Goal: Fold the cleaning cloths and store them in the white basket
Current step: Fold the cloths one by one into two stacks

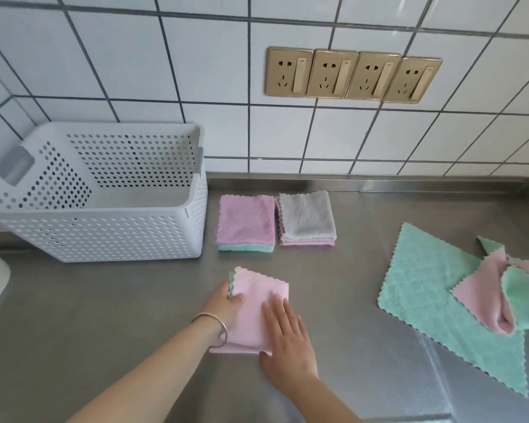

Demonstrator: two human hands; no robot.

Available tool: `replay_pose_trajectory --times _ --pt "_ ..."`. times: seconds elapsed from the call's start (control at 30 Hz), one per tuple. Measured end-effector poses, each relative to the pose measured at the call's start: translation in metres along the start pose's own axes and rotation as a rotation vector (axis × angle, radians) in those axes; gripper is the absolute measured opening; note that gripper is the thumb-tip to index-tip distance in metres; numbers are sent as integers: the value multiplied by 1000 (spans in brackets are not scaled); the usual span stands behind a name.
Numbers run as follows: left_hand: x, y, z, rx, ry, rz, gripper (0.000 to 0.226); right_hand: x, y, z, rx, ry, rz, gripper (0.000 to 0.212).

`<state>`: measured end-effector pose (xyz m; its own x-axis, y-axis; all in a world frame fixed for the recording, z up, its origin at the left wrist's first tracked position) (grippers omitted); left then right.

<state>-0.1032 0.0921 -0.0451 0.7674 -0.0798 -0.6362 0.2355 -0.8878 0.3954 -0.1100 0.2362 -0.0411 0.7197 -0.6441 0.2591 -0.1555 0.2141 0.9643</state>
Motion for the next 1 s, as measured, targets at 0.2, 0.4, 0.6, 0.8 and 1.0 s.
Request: replay_pose_trajectory --times 0.2,0.4,0.6,0.8,1.0 --pt "33 5 12 -90 86 -55 55 -7 -20 -2 34 -4 -86 103" --pt "38 4 7 -205 126 -19 59 -11 -23 -4 2 4 -155 92" --pt "48 6 10 -263 189 64 43 -3 -22 -2 -6 54 -167 91" --pt "46 12 10 -324 124 140 44 -2 -26 0 28 51 -156 90" --pt "49 29 -1 -512 36 207 22 -3 -29 0 73 27 -121 79"
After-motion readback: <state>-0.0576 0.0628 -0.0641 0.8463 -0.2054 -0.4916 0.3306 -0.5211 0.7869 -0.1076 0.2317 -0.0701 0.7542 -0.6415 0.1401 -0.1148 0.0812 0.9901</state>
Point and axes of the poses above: each hand's wrist, its own z-axis towards the middle knuckle, its own y-axis out of the back of the hand, x = y × z, the point moved 9 cm from there along z, towards the middle knuckle, and after that the axes turned 9 degrees about y, right-handed, at the moved point
